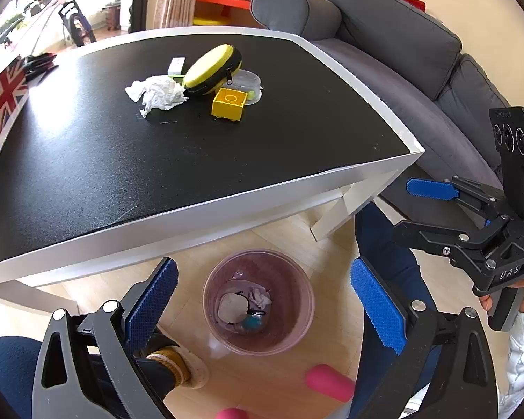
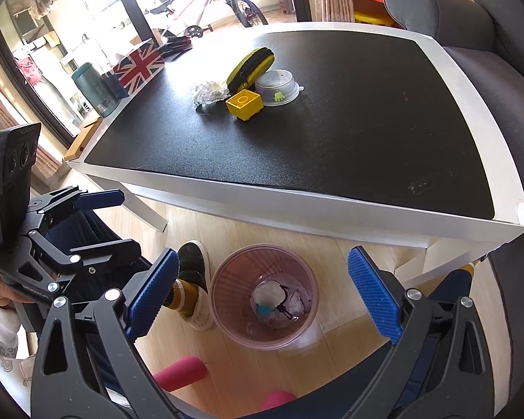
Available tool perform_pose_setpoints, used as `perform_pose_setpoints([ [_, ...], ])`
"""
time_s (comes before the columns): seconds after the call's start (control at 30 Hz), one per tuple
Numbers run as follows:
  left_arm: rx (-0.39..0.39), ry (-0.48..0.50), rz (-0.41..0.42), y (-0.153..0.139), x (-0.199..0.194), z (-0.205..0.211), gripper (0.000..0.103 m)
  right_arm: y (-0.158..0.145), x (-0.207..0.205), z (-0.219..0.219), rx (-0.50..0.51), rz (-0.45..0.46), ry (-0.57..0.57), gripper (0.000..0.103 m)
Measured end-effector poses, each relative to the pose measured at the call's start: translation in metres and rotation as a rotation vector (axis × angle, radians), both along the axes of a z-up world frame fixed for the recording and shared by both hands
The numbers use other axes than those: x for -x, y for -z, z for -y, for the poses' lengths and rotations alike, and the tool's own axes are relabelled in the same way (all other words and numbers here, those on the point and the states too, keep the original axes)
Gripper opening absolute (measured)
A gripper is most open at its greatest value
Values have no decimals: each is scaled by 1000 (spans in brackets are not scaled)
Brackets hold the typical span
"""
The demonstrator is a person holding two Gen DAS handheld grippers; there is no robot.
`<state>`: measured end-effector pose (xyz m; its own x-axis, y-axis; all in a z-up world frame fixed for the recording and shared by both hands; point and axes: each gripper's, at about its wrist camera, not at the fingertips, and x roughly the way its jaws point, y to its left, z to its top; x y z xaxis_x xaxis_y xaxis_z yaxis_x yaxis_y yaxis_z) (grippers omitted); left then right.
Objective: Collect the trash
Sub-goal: 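Carry the tissue and teal block over the wastebasket and release both, then move the left gripper to the second white tissue and grasp it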
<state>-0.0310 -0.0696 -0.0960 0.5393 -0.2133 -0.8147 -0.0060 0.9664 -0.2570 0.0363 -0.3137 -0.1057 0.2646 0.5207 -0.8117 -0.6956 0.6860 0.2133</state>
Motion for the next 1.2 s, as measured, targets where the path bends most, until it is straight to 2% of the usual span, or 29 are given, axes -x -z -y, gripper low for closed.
perform_pose_setpoints([
  [0.37,4,-16,6,-2,1,-5,95,-1,-2,-4,-6,-7,-3,96],
  [0.63,-7,-64,32,-16,-7,-26,95,-12,-14,-13,-28,7,-5,96],
  [0.93,-33,-112,83,-44,-36,-56,95,-34,-39,-31,-48,56,-7,97],
  [1.2,-28,-119,82,-50,-72,-78,95,-40,-56,-47,-50,66,-22,97],
])
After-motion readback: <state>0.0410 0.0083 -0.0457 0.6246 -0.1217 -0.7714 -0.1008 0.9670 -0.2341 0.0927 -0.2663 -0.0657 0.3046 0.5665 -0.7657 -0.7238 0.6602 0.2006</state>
